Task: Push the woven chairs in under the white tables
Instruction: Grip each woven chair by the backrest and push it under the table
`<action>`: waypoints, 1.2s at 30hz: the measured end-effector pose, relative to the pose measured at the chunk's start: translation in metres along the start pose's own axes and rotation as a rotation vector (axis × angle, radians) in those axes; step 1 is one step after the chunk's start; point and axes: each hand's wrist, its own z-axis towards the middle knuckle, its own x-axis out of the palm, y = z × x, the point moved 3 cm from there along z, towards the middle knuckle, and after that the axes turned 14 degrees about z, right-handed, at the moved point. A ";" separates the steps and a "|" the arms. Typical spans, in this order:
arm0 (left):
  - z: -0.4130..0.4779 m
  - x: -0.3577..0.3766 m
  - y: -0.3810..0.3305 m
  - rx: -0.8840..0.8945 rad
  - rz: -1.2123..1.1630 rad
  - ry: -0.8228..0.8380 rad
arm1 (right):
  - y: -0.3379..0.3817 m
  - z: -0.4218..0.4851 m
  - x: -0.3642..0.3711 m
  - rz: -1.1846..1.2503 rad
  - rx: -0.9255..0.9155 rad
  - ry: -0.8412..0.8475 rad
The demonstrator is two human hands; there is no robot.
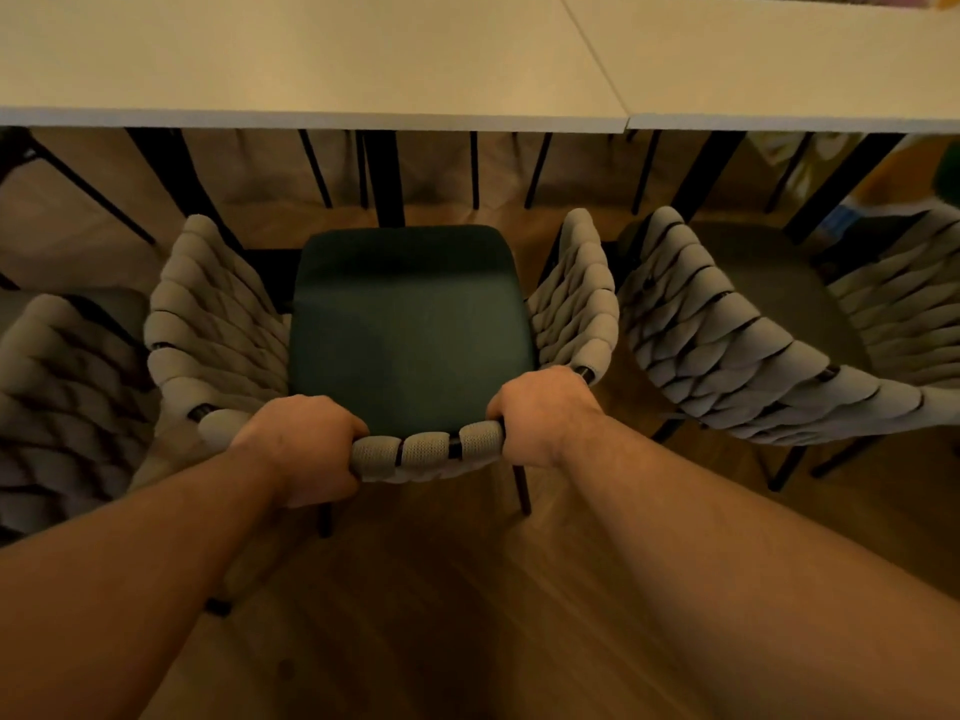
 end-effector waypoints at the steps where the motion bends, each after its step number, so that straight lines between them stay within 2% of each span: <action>1: 0.000 0.000 0.000 -0.001 -0.001 -0.012 | -0.001 0.001 0.001 0.003 -0.001 0.001; 19: -0.004 -0.002 0.000 -0.027 -0.007 0.021 | -0.005 0.009 0.010 -0.027 0.009 -0.013; 29: -0.016 -0.003 -0.010 -0.128 0.030 -0.129 | 0.017 -0.001 0.015 -0.076 0.137 -0.071; 33: -0.033 -0.002 0.001 -0.100 -0.152 -0.145 | 0.042 -0.010 0.019 0.016 0.146 -0.076; 36: -0.066 0.010 0.026 -0.002 -0.248 -0.261 | 0.091 -0.013 0.027 0.153 0.037 -0.144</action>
